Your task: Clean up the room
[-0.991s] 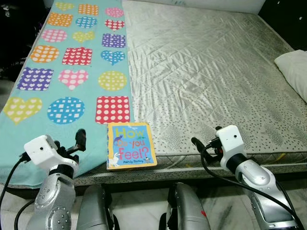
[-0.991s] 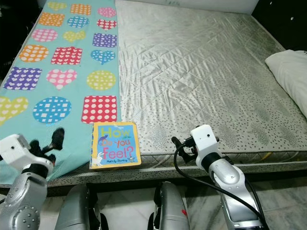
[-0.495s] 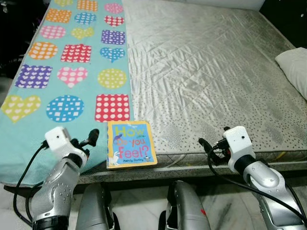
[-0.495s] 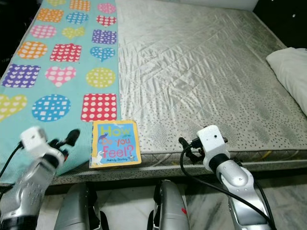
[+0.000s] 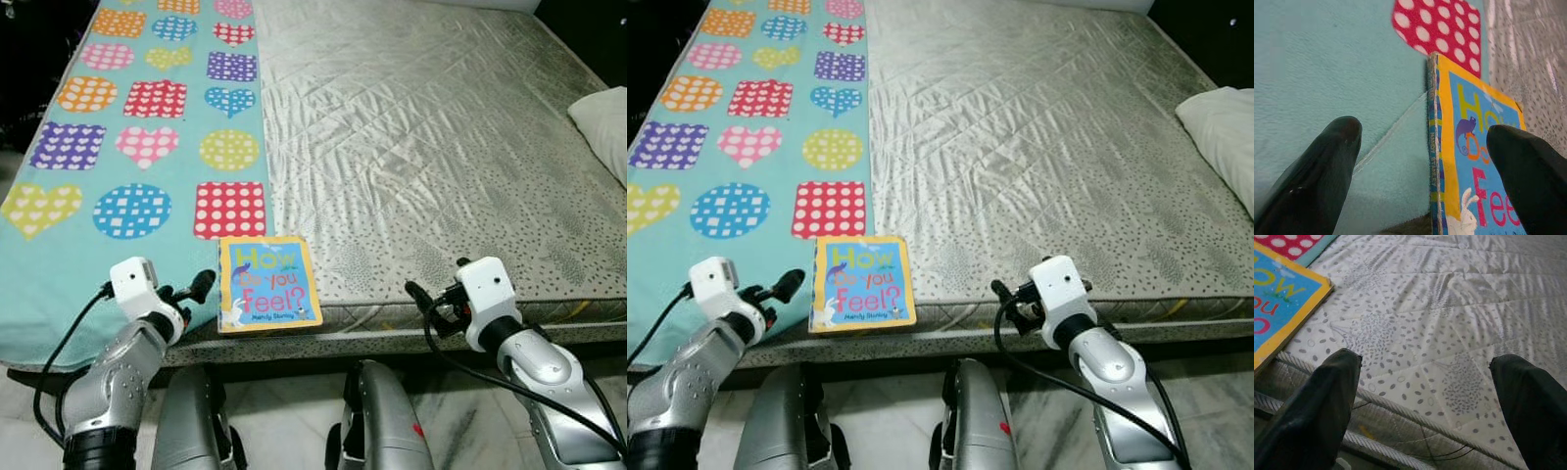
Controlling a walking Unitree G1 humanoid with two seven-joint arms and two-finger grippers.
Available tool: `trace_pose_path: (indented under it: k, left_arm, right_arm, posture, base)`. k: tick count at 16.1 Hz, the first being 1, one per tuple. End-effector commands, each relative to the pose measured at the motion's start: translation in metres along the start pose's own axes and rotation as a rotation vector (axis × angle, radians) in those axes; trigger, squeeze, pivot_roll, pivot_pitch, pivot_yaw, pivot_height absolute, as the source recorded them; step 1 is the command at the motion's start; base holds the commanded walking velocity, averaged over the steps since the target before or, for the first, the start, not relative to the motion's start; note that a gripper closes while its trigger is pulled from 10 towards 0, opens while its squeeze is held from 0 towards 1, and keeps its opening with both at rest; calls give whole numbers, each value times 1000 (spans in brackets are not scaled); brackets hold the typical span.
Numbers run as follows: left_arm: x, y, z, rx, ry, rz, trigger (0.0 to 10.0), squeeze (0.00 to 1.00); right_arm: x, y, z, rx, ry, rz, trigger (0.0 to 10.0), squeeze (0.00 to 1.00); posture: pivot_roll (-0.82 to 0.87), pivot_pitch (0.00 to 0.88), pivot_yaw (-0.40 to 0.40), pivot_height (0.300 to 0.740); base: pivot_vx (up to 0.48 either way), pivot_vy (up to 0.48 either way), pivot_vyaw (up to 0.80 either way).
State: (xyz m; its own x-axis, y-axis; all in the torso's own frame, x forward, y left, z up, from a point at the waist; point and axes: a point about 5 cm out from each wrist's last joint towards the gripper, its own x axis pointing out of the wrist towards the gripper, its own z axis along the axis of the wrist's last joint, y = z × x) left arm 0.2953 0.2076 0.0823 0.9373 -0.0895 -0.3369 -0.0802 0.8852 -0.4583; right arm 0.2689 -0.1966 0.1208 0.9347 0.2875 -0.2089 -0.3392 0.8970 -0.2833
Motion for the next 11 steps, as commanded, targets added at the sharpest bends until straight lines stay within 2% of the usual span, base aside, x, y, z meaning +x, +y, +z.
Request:
trace_pose_path:
  k: [1, 3, 7, 11]
  left_arm:
    - [2, -1, -8, 3, 35, -10, 10000, 0]
    - [7, -5, -10, -30, 42, -32, 10000, 0]
    - [9, -13, -3, -25, 31, -64, 10000, 0]
    - [-8, -7, -5, 4, -2, -23, 10000, 0]
  right_arm:
    - [-4, -3, -1, 7, 4, -14, 10000, 0]
    - [-4, -3, -1, 9, 6, -15, 10000, 0]
    - [-4, -2, 1, 11, 0, -12, 10000, 0]
    - [-2, -2, 1, 19, -5, -6, 10000, 0]
  posture:
    - [-171, 186, -123, 515]
    - [-175, 177, -122, 515]
    - [-177, 175, -120, 515]
    - [-163, 175, -117, 515]
  base:
    - [0, 0, 0]
    - [0, 0, 0]
    - [0, 0, 0]
    - [0, 0, 0]
